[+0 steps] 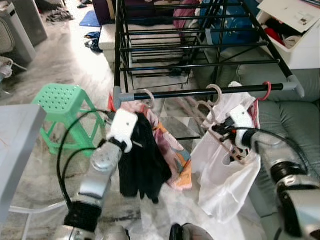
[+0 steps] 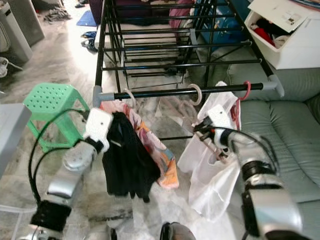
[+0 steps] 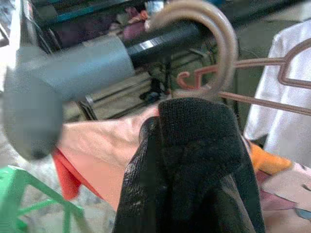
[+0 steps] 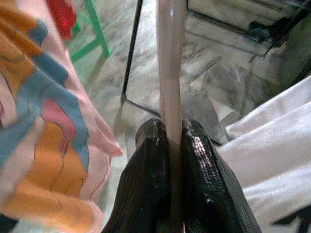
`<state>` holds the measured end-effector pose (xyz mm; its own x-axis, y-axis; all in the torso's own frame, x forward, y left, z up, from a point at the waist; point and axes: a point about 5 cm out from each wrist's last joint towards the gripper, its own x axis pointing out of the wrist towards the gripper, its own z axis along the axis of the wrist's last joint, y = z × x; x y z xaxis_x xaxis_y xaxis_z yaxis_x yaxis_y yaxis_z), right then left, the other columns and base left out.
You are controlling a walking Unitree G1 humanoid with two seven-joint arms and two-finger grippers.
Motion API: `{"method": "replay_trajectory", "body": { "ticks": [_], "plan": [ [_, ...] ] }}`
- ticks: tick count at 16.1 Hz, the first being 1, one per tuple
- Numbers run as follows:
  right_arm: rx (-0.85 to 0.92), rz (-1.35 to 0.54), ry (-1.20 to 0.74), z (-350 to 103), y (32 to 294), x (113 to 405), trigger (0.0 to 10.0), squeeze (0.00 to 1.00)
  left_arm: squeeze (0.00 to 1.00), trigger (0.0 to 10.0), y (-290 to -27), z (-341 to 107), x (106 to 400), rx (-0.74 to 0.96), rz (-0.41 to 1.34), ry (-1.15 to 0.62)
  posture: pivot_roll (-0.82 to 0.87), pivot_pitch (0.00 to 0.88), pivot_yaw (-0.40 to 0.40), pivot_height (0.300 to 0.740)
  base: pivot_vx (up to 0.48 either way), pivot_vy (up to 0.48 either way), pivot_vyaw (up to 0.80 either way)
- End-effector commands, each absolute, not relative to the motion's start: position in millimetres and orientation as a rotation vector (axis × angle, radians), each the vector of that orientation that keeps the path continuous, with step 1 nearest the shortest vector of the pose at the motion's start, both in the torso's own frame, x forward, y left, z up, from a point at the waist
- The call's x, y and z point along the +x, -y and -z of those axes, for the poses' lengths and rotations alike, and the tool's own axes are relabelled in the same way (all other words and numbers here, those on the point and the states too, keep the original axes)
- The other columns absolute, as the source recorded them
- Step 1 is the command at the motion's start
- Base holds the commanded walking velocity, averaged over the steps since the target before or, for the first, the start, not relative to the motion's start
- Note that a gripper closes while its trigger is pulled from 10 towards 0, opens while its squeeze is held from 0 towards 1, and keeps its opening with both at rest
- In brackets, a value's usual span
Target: Hang hanger
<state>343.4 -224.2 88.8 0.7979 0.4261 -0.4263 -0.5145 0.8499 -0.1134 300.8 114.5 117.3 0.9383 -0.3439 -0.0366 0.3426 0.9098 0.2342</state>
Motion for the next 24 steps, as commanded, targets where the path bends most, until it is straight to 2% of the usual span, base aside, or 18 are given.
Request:
{"method": "replay_trajectory", "body": {
  "ticks": [1, 4, 7, 8, 9, 10, 12, 14, 24],
  "plan": [
    [-0.194, -0.458, -0.32, -100, 220, 348, 0.0, 0.0, 0.0, 10.0, -116, -133, 304, 0.252, 0.329, 0.066, 0.0, 0.075, -0.025, 0.74, 0.0, 0.0, 0.0],
    [-0.131, -0.38, -0.221, -107, 208, 347, 0.0, 0.0, 0.0, 10.0, -118, -132, 302, 0.268, 0.315, 0.059, 0.0, 0.08, -0.026, 0.74, 0.0, 0.0, 0.0],
    [-0.023, -0.19, -0.136, -100, 188, 323, 0.0, 0.0, 0.0, 10.0, -118, -127, 298, 0.268, 0.301, 0.055, -0.02, 0.062, -0.027, 0.74, 0.0, 0.0, 0.0],
    [-0.007, -0.139, -0.148, -87, 176, 306, 0.8, 0.0, 0.0, 10.0, -119, -124, 297, 0.252, 0.295, 0.045, -0.03, 0.059, -0.024, 0.74, 0.0, 0.0, 0.0],
    [-0.016, -0.095, -0.157, -84, 175, 298, 2.4, 0.0, 0.0, 10.0, -119, -121, 295, 0.246, 0.294, 0.038, -0.02, 0.052, -0.025, 0.74, 0.0, 0.0, 0.0],
    [0.0, -0.065, -0.161, -84, 176, 294, 10.0, 0.0, 0.0, 10.0, -119, -120, 294, 0.245, 0.296, 0.034, -0.02, 0.042, -0.025, 0.74, 0.0, 0.0, 0.0],
    [0.059, 0.055, -0.142, -85, 191, 283, 10.0, 0.0, 0.0, 10.0, -118, -115, 292, 0.236, 0.31, 0.002, -0.01, 0.02, -0.023, 0.74, 0.0, 0.0, 0.0],
    [0.066, 0.1, -0.124, -89, 196, 279, 10.0, 0.0, 0.0, 10.0, -117, -115, 294, 0.234, 0.309, 0.003, -0.02, 0.021, -0.015, 0.74, -0.122, 0.0, 0.0],
    [0.069, 0.101, -0.275, -77, 187, 266, 10.0, 0.0, 0.0, 10.0, -106, -114, 296, 0.22, 0.334, 0.0, -0.03, 0.01, -0.017, 0.74, -0.281, 0.0, 0.0]
  ]
}}
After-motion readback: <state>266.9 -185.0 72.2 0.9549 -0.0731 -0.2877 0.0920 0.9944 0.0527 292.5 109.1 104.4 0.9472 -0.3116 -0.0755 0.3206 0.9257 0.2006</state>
